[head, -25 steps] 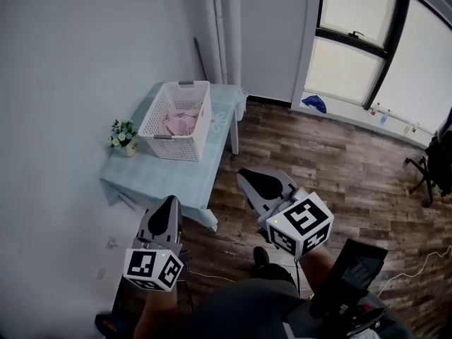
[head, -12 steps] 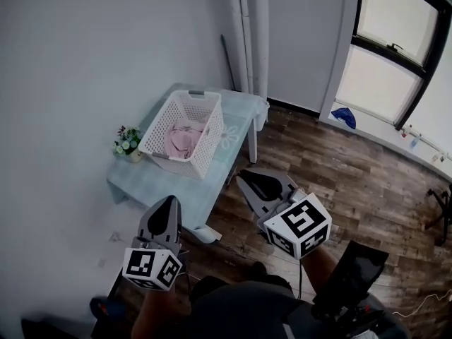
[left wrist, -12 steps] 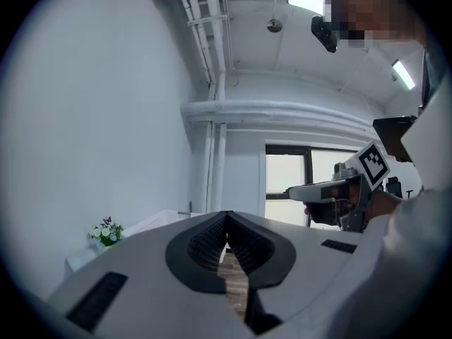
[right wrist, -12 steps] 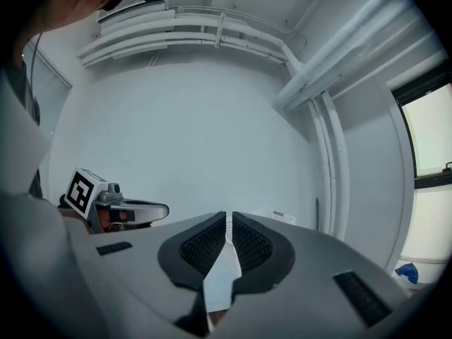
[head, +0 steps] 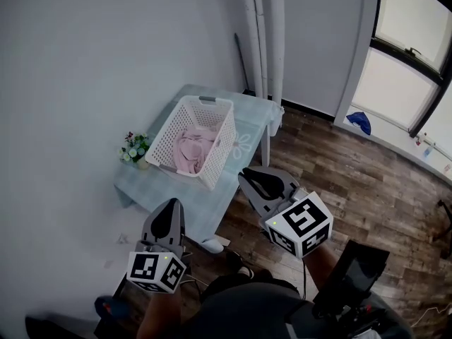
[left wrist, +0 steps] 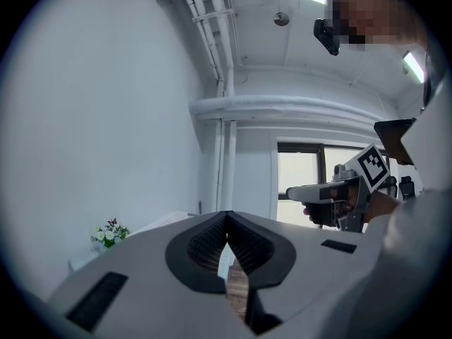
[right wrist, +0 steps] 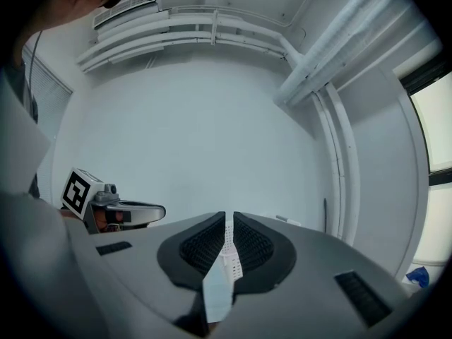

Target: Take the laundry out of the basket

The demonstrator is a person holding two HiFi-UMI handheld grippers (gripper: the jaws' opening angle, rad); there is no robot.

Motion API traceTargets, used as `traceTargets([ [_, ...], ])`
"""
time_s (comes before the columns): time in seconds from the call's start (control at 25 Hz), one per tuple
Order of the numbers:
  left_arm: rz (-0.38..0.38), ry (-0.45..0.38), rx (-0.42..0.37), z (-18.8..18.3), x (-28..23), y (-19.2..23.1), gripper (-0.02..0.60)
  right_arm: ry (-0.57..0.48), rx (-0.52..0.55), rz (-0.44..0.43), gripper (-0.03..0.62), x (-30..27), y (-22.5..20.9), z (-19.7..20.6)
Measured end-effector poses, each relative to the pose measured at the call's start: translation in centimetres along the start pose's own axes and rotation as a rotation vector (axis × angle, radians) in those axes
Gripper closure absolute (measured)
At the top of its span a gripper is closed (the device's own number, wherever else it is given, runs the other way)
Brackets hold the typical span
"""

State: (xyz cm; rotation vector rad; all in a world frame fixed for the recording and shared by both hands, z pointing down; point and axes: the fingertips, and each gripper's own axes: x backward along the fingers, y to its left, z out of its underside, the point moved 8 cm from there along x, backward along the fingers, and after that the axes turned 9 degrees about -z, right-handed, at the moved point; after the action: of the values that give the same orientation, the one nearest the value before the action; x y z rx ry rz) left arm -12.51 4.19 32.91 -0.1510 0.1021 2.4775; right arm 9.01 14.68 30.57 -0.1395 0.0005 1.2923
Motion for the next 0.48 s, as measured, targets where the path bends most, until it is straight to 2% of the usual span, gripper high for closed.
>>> traceTargets([
  [0.24, -0.010, -0.029, 0.026, -0.8, -3.2, 3.3, 0.572, 0.021, 0.030, -0.019, 0.560, -4.8, -1.9, -1.5],
  [0.48, -0.037, -0.048, 0.032, -2.1, -5.6, 7.6, 0.572, 0.049, 0.053, -0.046, 0.505, -10.5, -3.4, -3.1],
])
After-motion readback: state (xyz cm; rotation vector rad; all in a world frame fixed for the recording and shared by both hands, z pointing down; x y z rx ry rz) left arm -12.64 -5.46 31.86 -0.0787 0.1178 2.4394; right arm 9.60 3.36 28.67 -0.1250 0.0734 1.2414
